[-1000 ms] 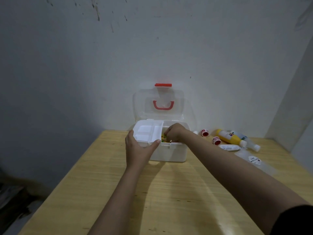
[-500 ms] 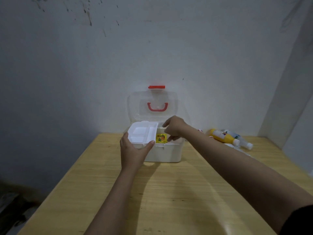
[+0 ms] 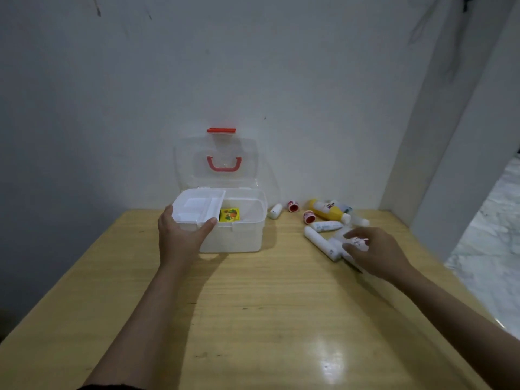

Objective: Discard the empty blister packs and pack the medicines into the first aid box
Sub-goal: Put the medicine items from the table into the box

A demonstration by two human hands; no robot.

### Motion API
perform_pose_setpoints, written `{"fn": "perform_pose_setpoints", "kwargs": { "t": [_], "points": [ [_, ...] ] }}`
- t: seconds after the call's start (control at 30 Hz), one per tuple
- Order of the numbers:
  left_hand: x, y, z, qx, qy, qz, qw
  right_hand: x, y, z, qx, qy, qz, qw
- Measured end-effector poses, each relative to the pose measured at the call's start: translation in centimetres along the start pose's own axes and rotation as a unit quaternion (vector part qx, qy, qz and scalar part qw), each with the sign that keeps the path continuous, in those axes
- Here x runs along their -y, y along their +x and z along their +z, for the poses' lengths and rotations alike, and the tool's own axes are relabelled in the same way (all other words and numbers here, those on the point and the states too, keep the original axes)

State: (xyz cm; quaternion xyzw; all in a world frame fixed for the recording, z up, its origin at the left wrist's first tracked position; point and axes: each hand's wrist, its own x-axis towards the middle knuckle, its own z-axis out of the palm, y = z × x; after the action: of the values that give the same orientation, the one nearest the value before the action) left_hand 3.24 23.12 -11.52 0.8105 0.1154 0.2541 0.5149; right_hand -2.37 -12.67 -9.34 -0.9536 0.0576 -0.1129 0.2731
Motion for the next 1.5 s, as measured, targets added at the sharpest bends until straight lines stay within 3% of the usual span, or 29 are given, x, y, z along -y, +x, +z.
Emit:
{"fn": "perform_pose_setpoints", "kwargs": {
  "t": [0.2,0.33,0.57,0.7,0.87,1.27,1.5],
  "points": [
    [-0.1,0.0,0.0,-0.004,0.009,-0.003,1.0,-3.0,-3.7,4.1,-0.089,0.041,-0.029,0.995],
    [-0.2,-0.1,0.1,-0.003,0.011,-0.003,1.0,-2.7,-3.2,5.7,-0.108,0.038,-0.039,0.993],
    [-0.1,-0.1,0.0,-0.002,0.011,-0.002,1.0,-2.0,-2.2,6.2,-0.084,-0.014,-0.044,0.995],
    [-0.1,-0.1,0.0,0.0,0.011,0.0,1.0,-1.0,-2.8,6.1,-0.155,-0.088,0.001,0.984],
    [-0.1,-0.1,-0.1,0.003,0.011,0.0,1.0,0.1,-3.3,6.5,-0.111,-0.099,0.087,0.985],
    [-0.3,-0.2,-0.2,0.007,0.001,0.0,1.0,2.3,-0.4,8.4,-0.123,-0.105,0.075,0.984],
    [-0.2,-0.3,-0.2,0.006,0.002,0.002,1.0,1.7,-0.6,7.6,-0.156,-0.003,0.039,0.987]
  ]
}}
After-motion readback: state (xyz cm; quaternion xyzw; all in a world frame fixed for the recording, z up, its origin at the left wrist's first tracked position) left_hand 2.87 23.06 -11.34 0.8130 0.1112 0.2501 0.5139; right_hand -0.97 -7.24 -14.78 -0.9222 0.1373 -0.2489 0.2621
